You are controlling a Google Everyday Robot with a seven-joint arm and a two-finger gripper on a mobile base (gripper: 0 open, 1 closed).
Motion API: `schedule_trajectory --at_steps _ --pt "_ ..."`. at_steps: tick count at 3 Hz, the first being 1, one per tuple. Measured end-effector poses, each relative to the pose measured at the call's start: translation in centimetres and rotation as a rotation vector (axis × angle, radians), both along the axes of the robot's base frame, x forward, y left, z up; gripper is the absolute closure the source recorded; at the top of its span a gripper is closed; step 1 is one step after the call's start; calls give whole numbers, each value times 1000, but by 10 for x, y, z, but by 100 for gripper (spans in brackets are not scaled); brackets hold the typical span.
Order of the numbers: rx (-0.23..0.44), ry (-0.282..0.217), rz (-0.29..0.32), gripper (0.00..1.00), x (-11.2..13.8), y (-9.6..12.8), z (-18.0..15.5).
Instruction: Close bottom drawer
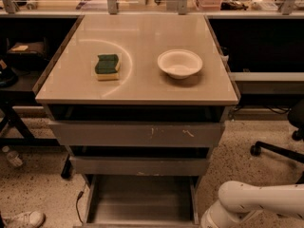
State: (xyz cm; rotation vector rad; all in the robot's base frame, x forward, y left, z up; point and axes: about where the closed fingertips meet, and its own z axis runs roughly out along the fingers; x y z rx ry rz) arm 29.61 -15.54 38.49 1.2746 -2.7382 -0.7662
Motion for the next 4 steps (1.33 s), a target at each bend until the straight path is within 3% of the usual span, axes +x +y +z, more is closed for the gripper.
schedule_trajectory --at_steps 1,2,4 --pt "17 17 -16 100 -1 -2 -13" --pt "44 41 -74 100 -5 -6 -63" --pt "77 79 -98 100 -8 6 -147"
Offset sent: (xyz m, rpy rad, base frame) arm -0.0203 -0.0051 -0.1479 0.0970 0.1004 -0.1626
